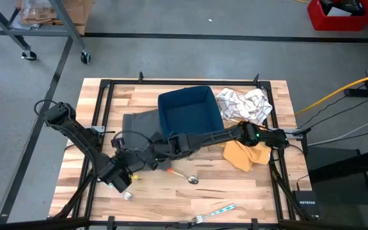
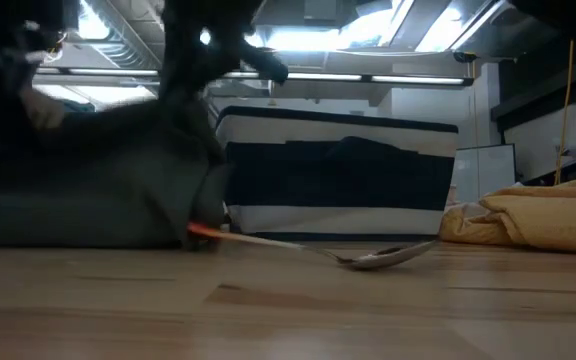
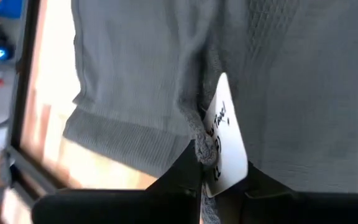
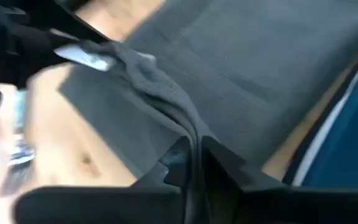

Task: Fold towel
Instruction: Fold the gray towel

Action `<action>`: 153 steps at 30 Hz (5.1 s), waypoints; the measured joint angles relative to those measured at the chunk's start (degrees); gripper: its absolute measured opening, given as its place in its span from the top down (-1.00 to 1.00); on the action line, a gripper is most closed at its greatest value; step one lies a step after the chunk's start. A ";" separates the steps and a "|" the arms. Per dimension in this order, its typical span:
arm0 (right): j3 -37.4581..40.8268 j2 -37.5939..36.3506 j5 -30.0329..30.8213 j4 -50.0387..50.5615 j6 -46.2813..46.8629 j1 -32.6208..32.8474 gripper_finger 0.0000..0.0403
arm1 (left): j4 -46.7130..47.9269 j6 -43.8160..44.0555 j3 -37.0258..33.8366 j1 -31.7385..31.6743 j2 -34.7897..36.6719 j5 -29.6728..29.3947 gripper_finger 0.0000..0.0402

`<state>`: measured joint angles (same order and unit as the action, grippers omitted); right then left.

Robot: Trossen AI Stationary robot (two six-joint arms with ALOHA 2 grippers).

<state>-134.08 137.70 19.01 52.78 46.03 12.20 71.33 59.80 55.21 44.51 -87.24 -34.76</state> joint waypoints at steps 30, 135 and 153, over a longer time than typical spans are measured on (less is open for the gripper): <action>0.03 5.13 -4.53 -4.81 -4.55 1.32 0.10 | -17.09 -2.19 -11.54 -9.94 -0.02 12.34 0.91; 8.09 9.91 -19.52 -15.74 -1.40 4.32 0.10 | -23.99 1.94 -6.72 -5.83 0.00 23.56 0.91; 8.26 9.93 -24.43 -12.71 -1.23 15.45 0.10 | -20.39 -5.12 1.49 -3.41 0.00 21.88 0.91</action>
<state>-125.82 147.63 -5.42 40.07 44.80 27.65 50.93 54.67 56.71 41.10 -87.24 -12.88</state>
